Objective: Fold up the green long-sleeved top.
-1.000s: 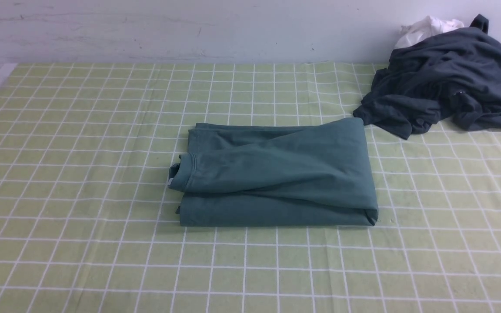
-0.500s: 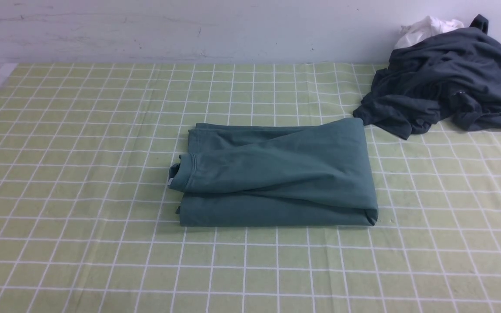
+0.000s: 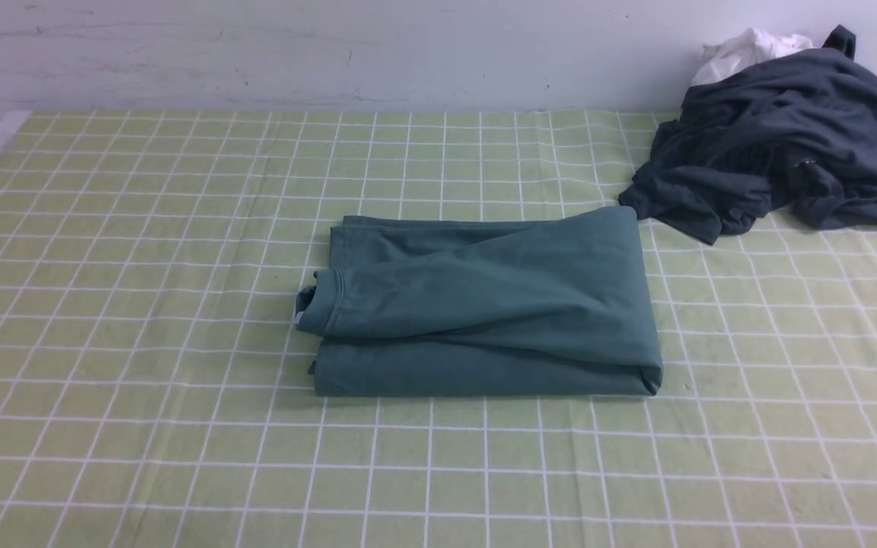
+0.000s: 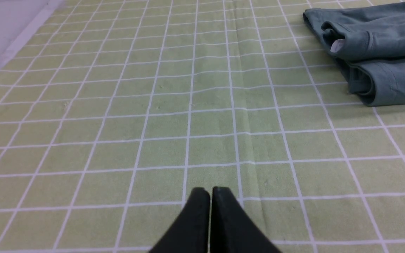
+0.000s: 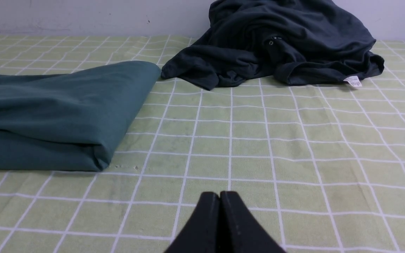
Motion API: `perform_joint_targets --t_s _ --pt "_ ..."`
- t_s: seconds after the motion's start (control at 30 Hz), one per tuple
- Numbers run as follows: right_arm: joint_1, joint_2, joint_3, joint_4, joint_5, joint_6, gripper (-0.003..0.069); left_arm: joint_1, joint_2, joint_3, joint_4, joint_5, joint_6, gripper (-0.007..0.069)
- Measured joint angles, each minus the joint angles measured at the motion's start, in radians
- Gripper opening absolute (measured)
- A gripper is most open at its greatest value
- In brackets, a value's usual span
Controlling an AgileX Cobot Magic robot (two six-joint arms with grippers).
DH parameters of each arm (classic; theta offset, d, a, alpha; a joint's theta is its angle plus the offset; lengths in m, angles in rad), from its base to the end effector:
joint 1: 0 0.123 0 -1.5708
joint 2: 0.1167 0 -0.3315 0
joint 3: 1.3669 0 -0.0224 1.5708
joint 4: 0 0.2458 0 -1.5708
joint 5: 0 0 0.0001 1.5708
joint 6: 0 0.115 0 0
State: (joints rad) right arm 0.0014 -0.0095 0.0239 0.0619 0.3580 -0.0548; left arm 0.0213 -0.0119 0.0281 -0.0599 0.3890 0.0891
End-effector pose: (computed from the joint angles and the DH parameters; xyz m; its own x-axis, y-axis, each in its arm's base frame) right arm 0.0242 0.0025 0.1663 -0.2808 0.0028 -0.9598 -0.0213 0.9997 0.0091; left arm 0.0232 -0.0021 0.1615 -0.3118 0.0270 -0.9498 0.0108 0.9996 0.0249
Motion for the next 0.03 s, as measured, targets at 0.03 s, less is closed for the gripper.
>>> perform_joint_targets --t_s 0.03 --pt "0.0 0.0 0.0 0.0 0.0 0.0 -0.0015 0.0 0.0 0.0 0.0 0.0 0.0 -0.0004"
